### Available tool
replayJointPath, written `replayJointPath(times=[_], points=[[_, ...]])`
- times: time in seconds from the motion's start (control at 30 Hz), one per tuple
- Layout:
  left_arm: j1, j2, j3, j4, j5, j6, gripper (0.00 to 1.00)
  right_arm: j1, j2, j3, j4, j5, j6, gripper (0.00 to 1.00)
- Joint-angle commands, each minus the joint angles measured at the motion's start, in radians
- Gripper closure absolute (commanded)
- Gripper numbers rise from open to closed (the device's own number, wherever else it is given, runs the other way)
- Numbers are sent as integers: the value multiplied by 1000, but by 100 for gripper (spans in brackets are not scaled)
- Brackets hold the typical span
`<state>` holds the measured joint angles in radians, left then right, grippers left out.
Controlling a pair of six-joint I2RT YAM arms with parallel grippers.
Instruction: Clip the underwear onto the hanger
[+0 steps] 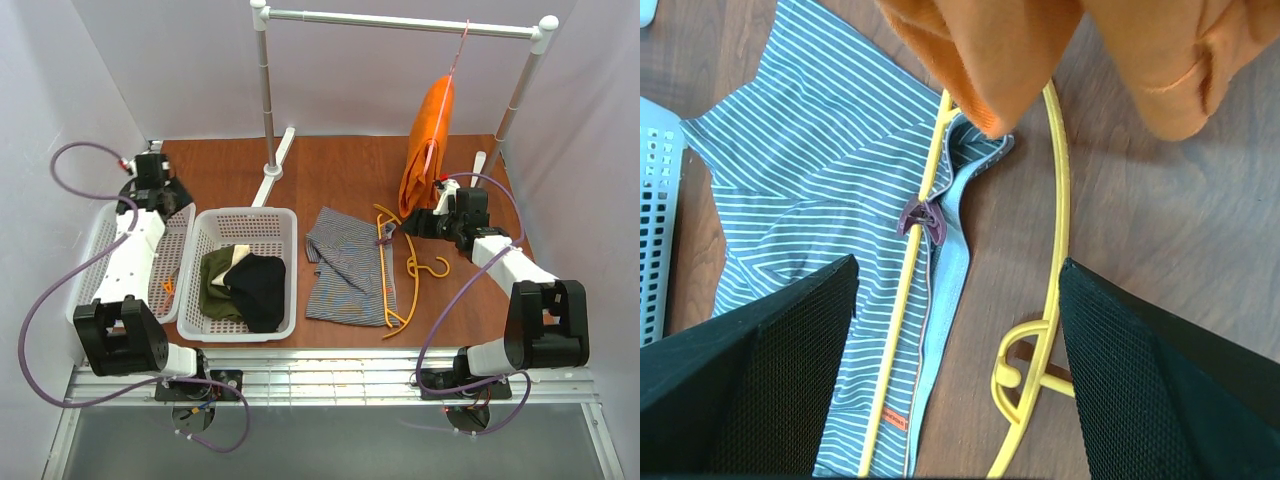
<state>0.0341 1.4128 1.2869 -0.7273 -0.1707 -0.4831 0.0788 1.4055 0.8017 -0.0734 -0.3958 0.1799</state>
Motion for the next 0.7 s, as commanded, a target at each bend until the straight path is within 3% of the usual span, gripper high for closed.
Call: replayJointPath(times=[0.0,0.23,0.43,0.67], points=[[96,-97,-53,-90,-70,72,41,-4,10,14,9,-23,3,28],[332,-97,-192,15,-13,83,47,-4,50,40,11,-67,24,29],[378,-26,-227,88,-73,17,54,-4,69,47,12,-90,30,30],[483,28,-316,164,-89,23,55,-4,61,53,-5,-89,26,30]])
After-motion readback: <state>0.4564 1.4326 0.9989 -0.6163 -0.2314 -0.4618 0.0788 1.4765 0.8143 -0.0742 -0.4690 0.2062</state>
